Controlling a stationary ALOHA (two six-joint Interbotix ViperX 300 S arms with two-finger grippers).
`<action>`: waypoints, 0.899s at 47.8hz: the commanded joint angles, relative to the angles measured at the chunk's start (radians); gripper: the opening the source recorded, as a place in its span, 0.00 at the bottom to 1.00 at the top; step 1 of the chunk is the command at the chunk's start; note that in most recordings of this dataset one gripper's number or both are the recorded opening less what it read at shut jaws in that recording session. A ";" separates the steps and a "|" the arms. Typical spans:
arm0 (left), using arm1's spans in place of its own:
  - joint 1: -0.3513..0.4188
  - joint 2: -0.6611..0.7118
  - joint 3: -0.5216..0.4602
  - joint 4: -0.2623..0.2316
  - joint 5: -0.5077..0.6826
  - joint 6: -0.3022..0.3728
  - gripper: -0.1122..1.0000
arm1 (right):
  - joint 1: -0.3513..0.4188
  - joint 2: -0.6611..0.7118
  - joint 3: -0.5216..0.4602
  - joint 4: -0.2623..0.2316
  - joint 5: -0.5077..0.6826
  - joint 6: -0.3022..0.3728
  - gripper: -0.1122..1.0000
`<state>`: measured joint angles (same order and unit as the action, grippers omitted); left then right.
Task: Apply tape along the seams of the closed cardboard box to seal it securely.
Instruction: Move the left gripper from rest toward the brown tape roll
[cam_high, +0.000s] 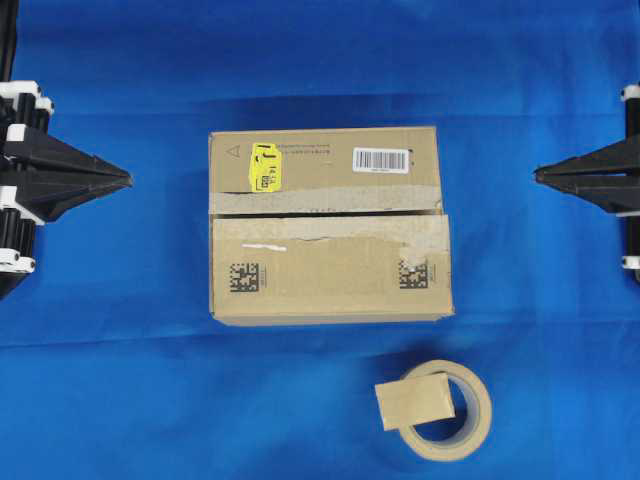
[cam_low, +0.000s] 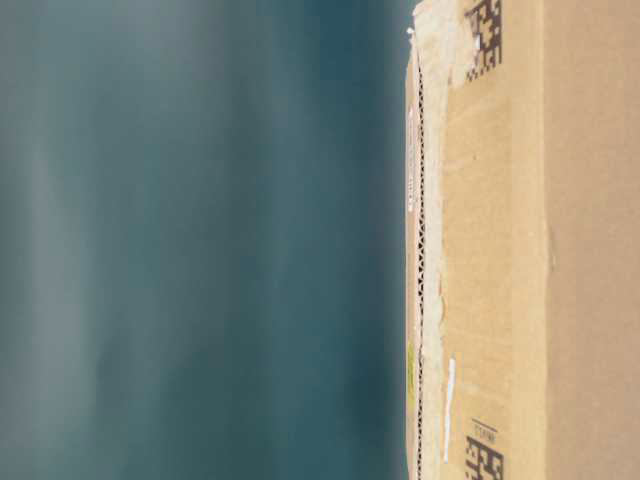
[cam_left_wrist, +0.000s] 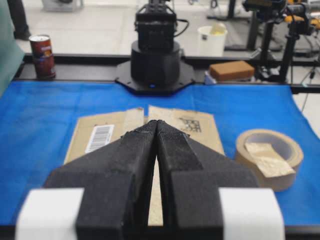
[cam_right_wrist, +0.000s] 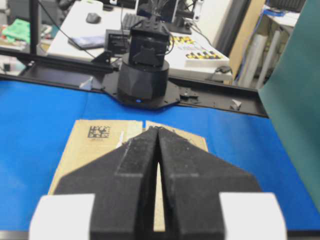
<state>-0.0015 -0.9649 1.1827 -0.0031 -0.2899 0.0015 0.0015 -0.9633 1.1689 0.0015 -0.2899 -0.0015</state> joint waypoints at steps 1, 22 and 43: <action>0.005 0.000 -0.020 -0.020 -0.008 0.003 0.10 | 0.000 0.006 -0.017 0.003 -0.008 0.009 0.11; -0.046 0.029 -0.025 -0.014 -0.040 0.031 0.10 | 0.002 0.017 -0.025 0.012 0.021 0.012 0.11; -0.218 0.202 -0.054 -0.015 -0.138 0.538 0.62 | 0.002 0.046 -0.043 0.014 0.017 0.011 0.11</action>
<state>-0.1948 -0.8130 1.1612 -0.0199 -0.4080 0.4801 0.0015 -0.9250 1.1551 0.0138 -0.2654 0.0107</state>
